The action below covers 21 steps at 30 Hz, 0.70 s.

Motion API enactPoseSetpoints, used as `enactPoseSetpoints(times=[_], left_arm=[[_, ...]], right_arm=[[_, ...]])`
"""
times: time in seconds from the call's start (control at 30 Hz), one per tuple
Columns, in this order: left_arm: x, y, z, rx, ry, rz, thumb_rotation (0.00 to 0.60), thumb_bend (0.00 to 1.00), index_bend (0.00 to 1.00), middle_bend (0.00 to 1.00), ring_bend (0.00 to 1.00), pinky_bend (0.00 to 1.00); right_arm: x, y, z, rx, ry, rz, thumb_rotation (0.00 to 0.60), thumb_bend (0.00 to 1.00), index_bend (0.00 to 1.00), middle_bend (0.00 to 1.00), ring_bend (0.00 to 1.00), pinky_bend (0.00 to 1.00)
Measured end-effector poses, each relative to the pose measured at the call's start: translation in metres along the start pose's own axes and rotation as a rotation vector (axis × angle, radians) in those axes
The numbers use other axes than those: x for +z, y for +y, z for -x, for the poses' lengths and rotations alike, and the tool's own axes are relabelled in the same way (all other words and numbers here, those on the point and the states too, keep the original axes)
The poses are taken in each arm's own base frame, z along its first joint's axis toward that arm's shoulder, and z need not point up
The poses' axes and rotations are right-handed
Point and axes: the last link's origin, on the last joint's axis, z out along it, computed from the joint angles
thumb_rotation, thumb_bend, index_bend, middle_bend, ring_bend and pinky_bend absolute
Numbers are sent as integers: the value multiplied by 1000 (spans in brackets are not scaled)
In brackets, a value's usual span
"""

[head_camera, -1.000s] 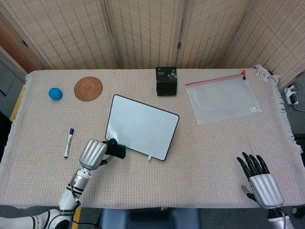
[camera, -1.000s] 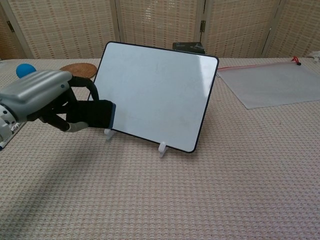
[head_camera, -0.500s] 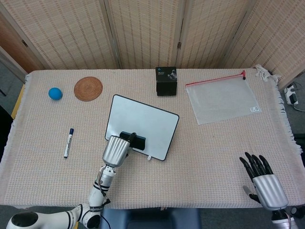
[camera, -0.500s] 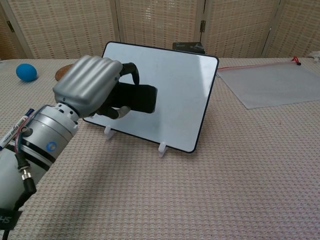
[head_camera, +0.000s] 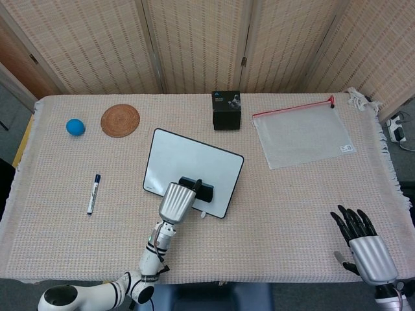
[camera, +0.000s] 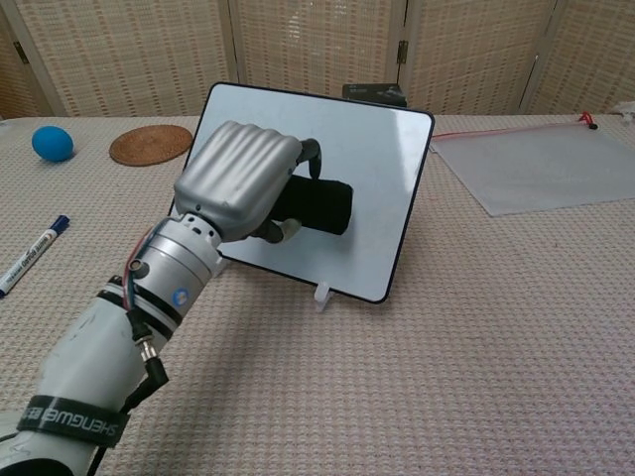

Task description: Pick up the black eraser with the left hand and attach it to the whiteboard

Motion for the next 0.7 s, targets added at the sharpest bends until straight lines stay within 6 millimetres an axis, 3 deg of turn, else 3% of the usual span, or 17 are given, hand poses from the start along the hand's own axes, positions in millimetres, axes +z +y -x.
enactPoseSetpoints(times=[0.47,0.7], left_arm=[[10,12,9,16,-31,9,600,297,541,1000,982,1000],[11,15,10,17,-25,13,600,297,413,1000,981,1000]], right_arm=[[0,5,-3,10,4,19,600,294,0,0,0,0],[0,5,-3,12,7,21,600,293,0,0,0,0]])
